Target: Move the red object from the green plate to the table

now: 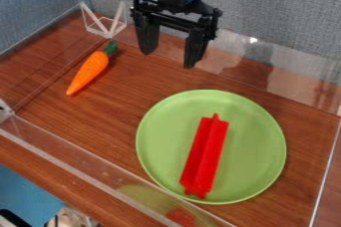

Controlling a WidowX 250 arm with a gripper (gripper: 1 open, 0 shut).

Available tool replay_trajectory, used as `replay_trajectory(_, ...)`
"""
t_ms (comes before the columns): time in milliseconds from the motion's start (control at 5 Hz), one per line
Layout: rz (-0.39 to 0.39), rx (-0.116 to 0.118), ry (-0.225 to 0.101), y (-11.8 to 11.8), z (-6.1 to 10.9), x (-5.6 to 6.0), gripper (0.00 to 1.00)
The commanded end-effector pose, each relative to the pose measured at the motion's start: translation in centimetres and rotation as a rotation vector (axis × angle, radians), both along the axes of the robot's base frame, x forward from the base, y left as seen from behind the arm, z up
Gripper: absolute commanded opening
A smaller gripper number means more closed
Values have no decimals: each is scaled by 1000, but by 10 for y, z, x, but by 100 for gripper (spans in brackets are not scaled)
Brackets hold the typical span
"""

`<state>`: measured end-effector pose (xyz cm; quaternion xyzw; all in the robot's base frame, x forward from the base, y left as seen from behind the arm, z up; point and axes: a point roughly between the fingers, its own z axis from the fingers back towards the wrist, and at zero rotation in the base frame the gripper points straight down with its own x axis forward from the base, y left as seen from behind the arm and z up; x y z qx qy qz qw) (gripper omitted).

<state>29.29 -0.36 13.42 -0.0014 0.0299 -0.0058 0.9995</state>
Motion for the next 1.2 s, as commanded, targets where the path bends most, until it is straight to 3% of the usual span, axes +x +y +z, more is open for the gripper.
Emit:
replay_trajectory(0,-20,3,-7,-8,-5,-1,100)
replay_trajectory(200,-39,7,-14,-16,-10,-2,100)
replay_trajectory(600,-35,30,-22,-2,-16,11,100)
replay_trajectory(800,-52,38,-25,14,-7,9,100)
replay_trajectory(1000,-72,35,-48,30,13,8,100)
